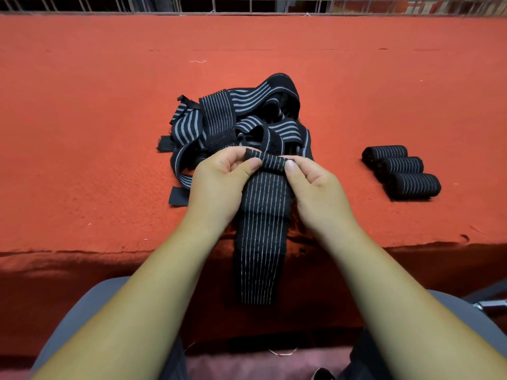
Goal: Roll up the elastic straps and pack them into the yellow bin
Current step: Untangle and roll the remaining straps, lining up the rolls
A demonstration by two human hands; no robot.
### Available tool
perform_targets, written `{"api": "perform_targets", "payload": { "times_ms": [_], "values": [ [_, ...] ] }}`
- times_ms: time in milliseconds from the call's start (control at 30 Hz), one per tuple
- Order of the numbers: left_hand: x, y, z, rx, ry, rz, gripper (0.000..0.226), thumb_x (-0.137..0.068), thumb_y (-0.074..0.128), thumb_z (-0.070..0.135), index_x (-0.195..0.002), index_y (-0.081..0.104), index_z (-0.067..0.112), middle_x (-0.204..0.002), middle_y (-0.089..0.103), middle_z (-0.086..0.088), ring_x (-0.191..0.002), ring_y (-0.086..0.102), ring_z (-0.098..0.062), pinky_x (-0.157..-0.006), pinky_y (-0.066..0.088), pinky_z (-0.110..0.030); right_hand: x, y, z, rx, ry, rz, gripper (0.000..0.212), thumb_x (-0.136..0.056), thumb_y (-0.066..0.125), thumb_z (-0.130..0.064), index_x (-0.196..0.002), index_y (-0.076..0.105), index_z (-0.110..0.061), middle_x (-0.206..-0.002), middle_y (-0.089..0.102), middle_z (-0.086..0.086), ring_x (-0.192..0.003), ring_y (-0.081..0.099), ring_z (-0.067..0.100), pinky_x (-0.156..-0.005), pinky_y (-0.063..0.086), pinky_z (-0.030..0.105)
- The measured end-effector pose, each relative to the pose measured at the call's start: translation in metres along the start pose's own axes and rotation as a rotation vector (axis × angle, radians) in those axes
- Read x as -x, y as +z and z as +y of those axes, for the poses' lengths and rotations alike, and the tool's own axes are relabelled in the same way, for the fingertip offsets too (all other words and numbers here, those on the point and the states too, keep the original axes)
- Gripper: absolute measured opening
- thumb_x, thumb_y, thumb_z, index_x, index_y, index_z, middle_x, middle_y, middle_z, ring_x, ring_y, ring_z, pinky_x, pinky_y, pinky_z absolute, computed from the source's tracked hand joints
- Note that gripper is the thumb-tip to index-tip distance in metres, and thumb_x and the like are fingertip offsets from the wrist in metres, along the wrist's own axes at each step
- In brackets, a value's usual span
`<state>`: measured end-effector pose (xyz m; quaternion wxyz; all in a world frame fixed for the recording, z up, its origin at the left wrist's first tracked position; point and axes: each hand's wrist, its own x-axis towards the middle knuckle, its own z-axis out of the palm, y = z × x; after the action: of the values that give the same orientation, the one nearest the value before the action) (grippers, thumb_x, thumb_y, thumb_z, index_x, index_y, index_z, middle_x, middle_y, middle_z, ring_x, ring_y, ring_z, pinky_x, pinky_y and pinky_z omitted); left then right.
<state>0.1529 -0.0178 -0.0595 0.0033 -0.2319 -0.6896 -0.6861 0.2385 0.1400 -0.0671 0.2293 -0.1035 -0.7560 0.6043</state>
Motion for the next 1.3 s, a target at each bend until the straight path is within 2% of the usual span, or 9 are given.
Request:
{"api": "perform_targets", "payload": {
  "times_ms": [133, 200, 367, 567, 767, 900, 967, 1133, 1300],
  "values": [
    [-0.0001, 0.0014, 0.0002, 0.005, 0.035, -0.055, 0.02, -0.097, 0.075, -0.001, -0.113, 0.078, 0.01, -0.102, 0.082, 0.002, -0.096, 0.075, -0.007, -0.09, 0.057, -0.023, -0.0029, -0.0012, 0.0036, 0.032, -0.02, 0.038, 0.023, -0.112, 0.055, -0.028, -0.119, 0.077, -0.026, -0.111, 0.081, -0.008, -0.108, 0.073, 0.013, -0.1, 0.057, 0.043],
    [-0.0006, 0.0013, 0.0007, 0.037, 0.034, -0.052, 0.02, -0.096, 0.076, -0.002, -0.113, 0.078, 0.009, -0.104, 0.083, -0.002, -0.098, 0.075, -0.009, -0.093, 0.058, -0.026, -0.0034, -0.001, 0.004, 0.003, -0.015, 0.038, 0.023, -0.113, 0.055, -0.027, -0.122, 0.076, -0.024, -0.112, 0.081, -0.005, -0.107, 0.074, 0.011, -0.096, 0.058, 0.037],
    [0.0016, 0.0041, -0.0026, 0.032, -0.03, -0.028, 0.011, -0.095, 0.081, 0.006, -0.103, 0.077, 0.011, -0.084, 0.076, 0.004, -0.079, 0.068, -0.005, -0.078, 0.056, -0.024, -0.0018, 0.0008, 0.0035, -0.139, -0.001, -0.042, 0.016, -0.111, 0.062, -0.016, -0.123, 0.072, -0.016, -0.102, 0.08, 0.002, -0.09, 0.072, 0.01, -0.081, 0.058, 0.03],
    [0.0007, 0.0049, -0.0024, 0.039, -0.027, -0.061, 0.011, -0.096, 0.081, 0.012, -0.106, 0.077, 0.015, -0.087, 0.074, 0.003, -0.083, 0.066, -0.008, -0.082, 0.055, -0.029, -0.0046, 0.0002, 0.0031, -0.195, 0.005, -0.017, 0.014, -0.11, 0.062, -0.012, -0.12, 0.072, -0.012, -0.103, 0.079, 0.011, -0.09, 0.071, 0.013, -0.081, 0.057, 0.03],
    [0.0029, 0.0069, 0.0034, 0.041, -0.043, -0.033, 0.015, -0.105, 0.071, 0.029, -0.101, 0.078, 0.016, -0.095, 0.078, 0.003, -0.089, 0.069, -0.007, -0.087, 0.056, -0.032, -0.0027, 0.0032, 0.0036, -0.119, -0.07, 0.002, 0.011, -0.104, 0.068, -0.021, -0.113, 0.071, -0.027, -0.094, 0.067, -0.008, -0.084, 0.059, 0.01, -0.078, 0.048, 0.034],
    [0.0017, 0.0037, 0.0028, 0.078, -0.05, -0.081, 0.004, -0.1, 0.076, 0.021, -0.101, 0.08, 0.018, -0.097, 0.076, -0.015, -0.089, 0.067, -0.016, -0.086, 0.054, -0.038, 0.0009, 0.0061, 0.0006, -0.123, -0.023, -0.011, 0.017, -0.103, 0.067, -0.037, -0.115, 0.072, -0.026, -0.103, 0.076, 0.009, -0.09, 0.066, 0.013, -0.084, 0.055, 0.047],
    [0.0008, 0.0027, 0.0023, 0.108, -0.061, -0.103, 0.008, -0.094, 0.079, 0.019, -0.101, 0.081, 0.02, -0.099, 0.074, -0.023, -0.091, 0.066, -0.021, -0.086, 0.053, -0.04, 0.0009, 0.0059, 0.0001, -0.129, -0.001, -0.002, 0.019, -0.107, 0.066, -0.039, -0.116, 0.074, -0.025, -0.111, 0.078, 0.011, -0.094, 0.07, 0.013, -0.088, 0.058, 0.048],
    [0.0026, 0.0051, 0.0027, 0.279, -0.135, -0.099, 0.03, -0.092, 0.077, -0.005, -0.117, 0.075, 0.011, -0.103, 0.08, -0.007, -0.098, 0.075, -0.019, -0.087, 0.059, -0.034, 0.0017, 0.0051, 0.0013, -0.115, -0.002, -0.014, 0.025, -0.101, 0.067, -0.044, -0.123, 0.071, -0.032, -0.109, 0.077, 0.015, -0.093, 0.07, 0.018, -0.088, 0.06, 0.053],
    [0.0003, 0.0013, 0.003, 0.274, -0.184, -0.12, 0.033, -0.093, 0.076, -0.007, -0.123, 0.071, 0.009, -0.113, 0.082, -0.013, -0.104, 0.077, -0.027, -0.096, 0.06, -0.045, 0.0006, 0.0008, 0.0019, -0.098, -0.016, -0.018, 0.016, -0.109, 0.065, -0.018, -0.124, 0.069, -0.021, -0.102, 0.078, 0.003, -0.091, 0.071, 0.01, -0.082, 0.057, 0.034]
  ]
}}
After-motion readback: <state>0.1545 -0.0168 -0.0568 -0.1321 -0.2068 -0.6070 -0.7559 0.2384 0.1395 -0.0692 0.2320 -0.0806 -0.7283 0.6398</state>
